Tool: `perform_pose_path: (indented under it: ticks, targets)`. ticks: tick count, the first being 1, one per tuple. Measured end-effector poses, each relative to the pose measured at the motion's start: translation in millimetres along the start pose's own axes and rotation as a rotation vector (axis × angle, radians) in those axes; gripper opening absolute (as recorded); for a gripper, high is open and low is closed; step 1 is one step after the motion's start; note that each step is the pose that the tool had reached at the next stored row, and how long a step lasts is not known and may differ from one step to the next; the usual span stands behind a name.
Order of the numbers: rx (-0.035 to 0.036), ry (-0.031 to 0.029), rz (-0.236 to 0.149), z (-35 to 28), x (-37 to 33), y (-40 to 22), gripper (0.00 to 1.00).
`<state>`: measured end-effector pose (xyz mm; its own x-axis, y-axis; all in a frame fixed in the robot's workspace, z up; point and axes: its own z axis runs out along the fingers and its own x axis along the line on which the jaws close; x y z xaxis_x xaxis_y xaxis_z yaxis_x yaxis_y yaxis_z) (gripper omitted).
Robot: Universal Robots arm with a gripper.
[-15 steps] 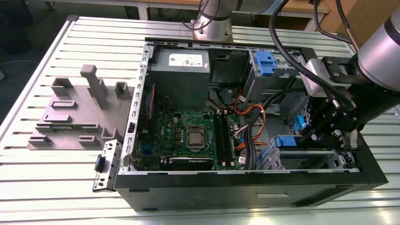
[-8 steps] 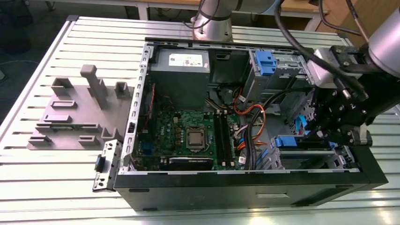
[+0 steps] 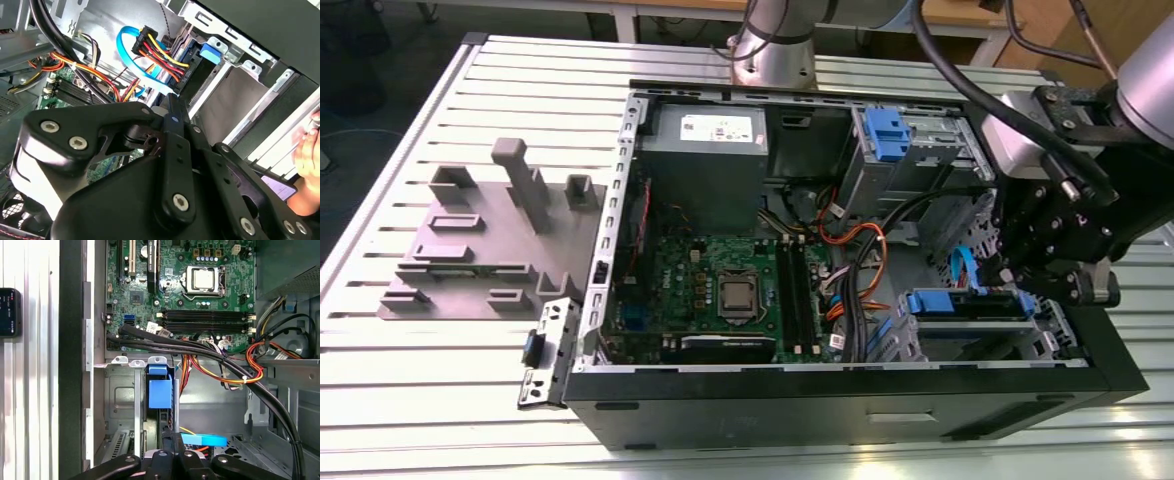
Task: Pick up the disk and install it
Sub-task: 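Insert the second disk wire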
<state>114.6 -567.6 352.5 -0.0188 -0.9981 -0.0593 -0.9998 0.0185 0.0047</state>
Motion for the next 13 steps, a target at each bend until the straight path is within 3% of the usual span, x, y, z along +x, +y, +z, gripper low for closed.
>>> perform_pose_path:
  ticks: [13]
  targets:
    - [0.0000,0.0000,0.000,-2.9,-0.2,0.0,0.11]
